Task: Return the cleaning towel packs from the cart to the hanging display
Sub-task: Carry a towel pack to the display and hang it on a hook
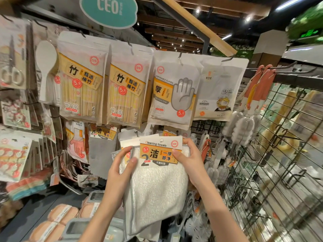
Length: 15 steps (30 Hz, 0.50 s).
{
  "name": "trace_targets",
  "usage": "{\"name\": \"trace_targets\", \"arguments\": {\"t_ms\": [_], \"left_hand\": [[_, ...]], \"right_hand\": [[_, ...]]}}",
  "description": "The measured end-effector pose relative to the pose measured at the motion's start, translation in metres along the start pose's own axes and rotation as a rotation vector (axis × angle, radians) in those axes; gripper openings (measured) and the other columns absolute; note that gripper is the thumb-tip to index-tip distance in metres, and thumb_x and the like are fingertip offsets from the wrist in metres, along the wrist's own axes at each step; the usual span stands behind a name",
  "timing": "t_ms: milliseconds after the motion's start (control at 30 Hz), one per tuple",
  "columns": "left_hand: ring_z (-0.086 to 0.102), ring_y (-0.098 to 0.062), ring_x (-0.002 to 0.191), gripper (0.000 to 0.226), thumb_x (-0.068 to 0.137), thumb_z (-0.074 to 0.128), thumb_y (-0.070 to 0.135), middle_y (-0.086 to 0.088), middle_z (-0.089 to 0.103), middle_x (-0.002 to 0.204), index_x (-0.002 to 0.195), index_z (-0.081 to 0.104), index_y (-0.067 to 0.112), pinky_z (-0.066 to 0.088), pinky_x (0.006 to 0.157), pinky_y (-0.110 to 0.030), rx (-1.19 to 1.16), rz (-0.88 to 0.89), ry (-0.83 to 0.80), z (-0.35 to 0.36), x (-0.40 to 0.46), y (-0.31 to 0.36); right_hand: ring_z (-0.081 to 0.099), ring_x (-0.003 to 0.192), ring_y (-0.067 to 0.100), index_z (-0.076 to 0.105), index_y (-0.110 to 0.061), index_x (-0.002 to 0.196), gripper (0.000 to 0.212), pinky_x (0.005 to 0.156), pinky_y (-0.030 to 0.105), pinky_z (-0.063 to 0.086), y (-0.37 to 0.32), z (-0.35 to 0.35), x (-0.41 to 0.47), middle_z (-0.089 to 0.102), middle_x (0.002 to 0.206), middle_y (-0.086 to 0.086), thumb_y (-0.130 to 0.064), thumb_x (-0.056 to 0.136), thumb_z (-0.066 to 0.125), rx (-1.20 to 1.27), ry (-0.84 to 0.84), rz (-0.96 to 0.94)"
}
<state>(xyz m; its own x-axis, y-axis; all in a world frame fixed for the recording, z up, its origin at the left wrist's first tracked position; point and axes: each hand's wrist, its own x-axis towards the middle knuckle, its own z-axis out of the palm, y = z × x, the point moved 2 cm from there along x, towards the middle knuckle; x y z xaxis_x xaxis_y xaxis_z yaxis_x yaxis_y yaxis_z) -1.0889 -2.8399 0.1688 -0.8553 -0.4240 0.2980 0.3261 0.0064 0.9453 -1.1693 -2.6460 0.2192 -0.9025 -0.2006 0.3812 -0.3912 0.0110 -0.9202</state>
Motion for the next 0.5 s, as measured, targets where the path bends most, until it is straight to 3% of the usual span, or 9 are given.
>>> {"name": "trace_targets", "arguments": {"t_ms": [133,267,400,500], "left_hand": [[0.049,0.000,0.122,0.028,0.083,0.057,0.048,0.030,0.055,0.125,0.111,0.058,0.051,0.039,0.106,-0.038,0.010,0.011,0.022,0.000,0.000,-0.001],[0.053,-0.007,0.119,0.024,0.088,0.048,0.049,0.023,0.056,0.127,0.110,0.058,0.050,0.043,0.098,-0.033,-0.014,0.020,0.025,0.000,0.001,0.000],[0.045,0.018,0.114,0.033,0.089,0.063,0.027,0.041,0.051,0.121,0.116,0.057,0.046,0.035,0.097,-0.025,-0.010,0.036,0.030,-0.006,0.004,-0.003],[0.041,0.023,0.114,0.039,0.089,0.064,0.017,0.042,0.050,0.121,0.118,0.057,0.042,0.031,0.096,-0.019,0.016,0.063,0.034,-0.009,0.007,-0.004]], "right_hand": [[0.063,0.103,0.023,0.056,-0.020,0.095,0.023,0.086,0.036,0.054,0.000,-0.001,0.001,0.065,0.109,0.004,-0.001,0.084,0.065,0.031,0.011,-0.004],[0.063,0.103,0.023,0.058,-0.019,0.096,0.024,0.086,0.036,0.054,0.000,-0.005,0.000,0.066,0.109,0.005,-0.002,0.083,0.067,0.034,0.039,0.004],[0.064,0.103,0.023,0.060,-0.024,0.095,0.023,0.090,0.042,0.052,0.006,-0.016,-0.001,0.067,0.111,0.004,-0.006,0.083,0.068,0.094,0.106,0.072],[0.063,0.105,0.020,0.058,-0.025,0.096,0.026,0.089,0.040,0.053,0.012,-0.023,0.001,0.065,0.113,0.001,-0.006,0.082,0.069,0.046,0.153,0.088]]}}
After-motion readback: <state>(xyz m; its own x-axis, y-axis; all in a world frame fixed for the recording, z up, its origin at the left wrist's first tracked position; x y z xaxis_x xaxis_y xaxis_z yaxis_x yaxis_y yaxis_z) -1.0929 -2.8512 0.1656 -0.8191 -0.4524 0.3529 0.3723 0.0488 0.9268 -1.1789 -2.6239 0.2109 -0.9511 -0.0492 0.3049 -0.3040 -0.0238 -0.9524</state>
